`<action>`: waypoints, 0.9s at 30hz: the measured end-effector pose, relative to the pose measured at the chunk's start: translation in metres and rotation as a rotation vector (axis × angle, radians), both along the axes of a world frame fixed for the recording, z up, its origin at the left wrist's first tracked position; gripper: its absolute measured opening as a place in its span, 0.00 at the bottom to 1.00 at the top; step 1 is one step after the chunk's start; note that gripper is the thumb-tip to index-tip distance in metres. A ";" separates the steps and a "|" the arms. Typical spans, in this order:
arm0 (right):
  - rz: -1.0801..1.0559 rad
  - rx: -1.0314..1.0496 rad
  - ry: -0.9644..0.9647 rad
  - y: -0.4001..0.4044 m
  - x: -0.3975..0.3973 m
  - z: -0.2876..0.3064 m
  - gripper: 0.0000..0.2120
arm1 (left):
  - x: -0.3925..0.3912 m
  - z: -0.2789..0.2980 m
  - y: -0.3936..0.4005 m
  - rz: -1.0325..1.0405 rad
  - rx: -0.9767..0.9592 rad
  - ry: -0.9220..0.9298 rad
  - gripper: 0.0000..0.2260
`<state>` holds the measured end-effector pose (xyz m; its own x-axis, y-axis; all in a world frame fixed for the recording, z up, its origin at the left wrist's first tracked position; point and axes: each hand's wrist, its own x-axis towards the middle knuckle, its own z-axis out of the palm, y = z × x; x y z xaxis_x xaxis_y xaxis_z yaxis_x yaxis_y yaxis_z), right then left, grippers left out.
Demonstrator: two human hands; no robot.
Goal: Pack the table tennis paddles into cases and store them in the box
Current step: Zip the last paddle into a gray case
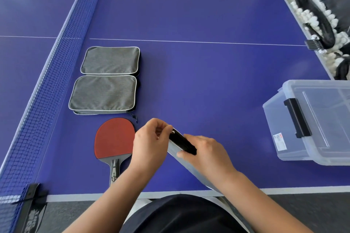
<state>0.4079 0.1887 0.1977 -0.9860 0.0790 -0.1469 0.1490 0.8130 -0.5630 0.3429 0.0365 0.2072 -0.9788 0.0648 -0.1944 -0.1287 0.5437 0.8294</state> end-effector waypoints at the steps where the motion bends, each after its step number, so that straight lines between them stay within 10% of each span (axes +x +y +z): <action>1: 0.010 0.012 -0.004 -0.001 -0.001 -0.003 0.08 | 0.002 0.001 0.002 -0.017 0.008 0.002 0.06; 27: -0.098 -0.142 0.509 0.003 0.046 0.004 0.08 | -0.038 -0.055 -0.021 0.043 -0.033 -0.103 0.05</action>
<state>0.4542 0.1917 0.2021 -0.9243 0.1886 0.3319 -0.0998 0.7198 -0.6870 0.3047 0.0159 0.1524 -0.9554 0.0151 -0.2950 -0.2357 0.5630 0.7921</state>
